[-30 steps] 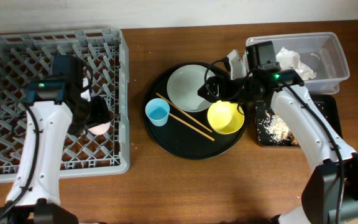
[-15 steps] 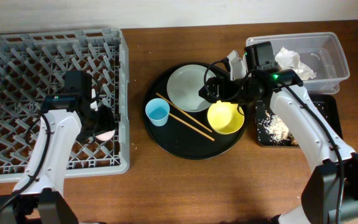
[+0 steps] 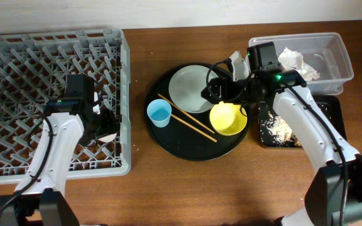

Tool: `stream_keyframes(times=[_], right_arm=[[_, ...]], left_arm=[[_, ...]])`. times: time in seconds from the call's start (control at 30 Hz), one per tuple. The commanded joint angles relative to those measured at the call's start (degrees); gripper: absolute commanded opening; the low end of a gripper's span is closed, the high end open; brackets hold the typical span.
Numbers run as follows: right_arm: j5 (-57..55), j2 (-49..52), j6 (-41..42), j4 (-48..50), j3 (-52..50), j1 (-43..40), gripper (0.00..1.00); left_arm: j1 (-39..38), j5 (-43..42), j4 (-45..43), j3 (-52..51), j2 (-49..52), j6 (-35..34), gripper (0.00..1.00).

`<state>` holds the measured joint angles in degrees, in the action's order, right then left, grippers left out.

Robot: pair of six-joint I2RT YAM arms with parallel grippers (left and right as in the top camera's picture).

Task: Sort waste into correct bins and load items into the dishwasher rack
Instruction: 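Lower the pink cup into the rack and release it with left gripper, then lower the right gripper onto the blue cup and grasp it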

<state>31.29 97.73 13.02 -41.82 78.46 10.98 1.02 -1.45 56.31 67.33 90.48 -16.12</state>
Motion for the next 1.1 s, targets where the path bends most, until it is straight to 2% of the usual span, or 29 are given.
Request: stream_keyframes(times=[0.0, 0.07, 0.1, 0.27, 0.43, 0.53, 0.6, 0.7, 0.83, 0.93, 1.0, 1.07], right_arm=[[-0.52, 0.35, -0.79, -0.04, 0.09, 0.31, 0.98], [-0.52, 0.35, -0.81, -0.04, 0.09, 0.31, 0.98], [-0.52, 0.35, -0.81, -0.04, 0.09, 0.31, 0.98], [-0.48, 0.35, -0.79, -0.22, 0.09, 0.31, 0.98], [0.52, 0.35, -0.76, -0.04, 0.09, 0.85, 1.00], [0.57, 0.35, -0.74, 1.77, 0.09, 3.61, 0.93], [-0.66, 0.37, 0.15, 3.85, 0.09, 6.64, 0.85], [-8.46, 0.59, 5.62, 6.47, 0.09, 11.98, 0.83], [-15.04, 1.84, 11.04, 8.44, 0.09, 17.20, 0.80], [-18.36, 4.00, 14.40, 10.88, 0.09, 20.39, 0.65], [-20.20, 5.40, 15.76, 11.67, 0.09, 21.68, 0.59], [-21.73, 7.39, 16.68, 12.17, 0.09, 22.60, 0.57]], left_arm=[[-0.26, 0.22, 0.50, -0.76, 0.59, -0.55, 0.77], [-0.26, 0.28, 0.48, -0.76, 0.57, -0.39, 0.92], [-0.26, 0.26, 0.50, -0.76, 0.57, -0.09, 0.94], [-0.22, 0.22, 1.29, 0.57, 0.57, -0.11, 0.95], [-0.22, 0.20, 4.90, 7.52, 0.57, -0.11, 0.95], [-0.22, 0.17, 8.83, 14.32, 0.57, -0.13, 0.95], [-0.28, -0.15, 11.13, 18.93, 0.57, -0.11, 0.95], [-0.26, -3.26, 12.98, 23.98, 0.55, -0.11, 0.95], [-0.11, -1.79, 12.33, 24.70, 0.57, -0.11, 0.96], [-0.11, 0.52, 11.72, 24.70, 0.57, -0.11, 0.96], [-0.11, 0.92, 11.43, 24.70, 0.57, -0.11, 0.96], [-0.11, 1.70, 11.17, 24.70, 0.57, -0.13, 0.96]])
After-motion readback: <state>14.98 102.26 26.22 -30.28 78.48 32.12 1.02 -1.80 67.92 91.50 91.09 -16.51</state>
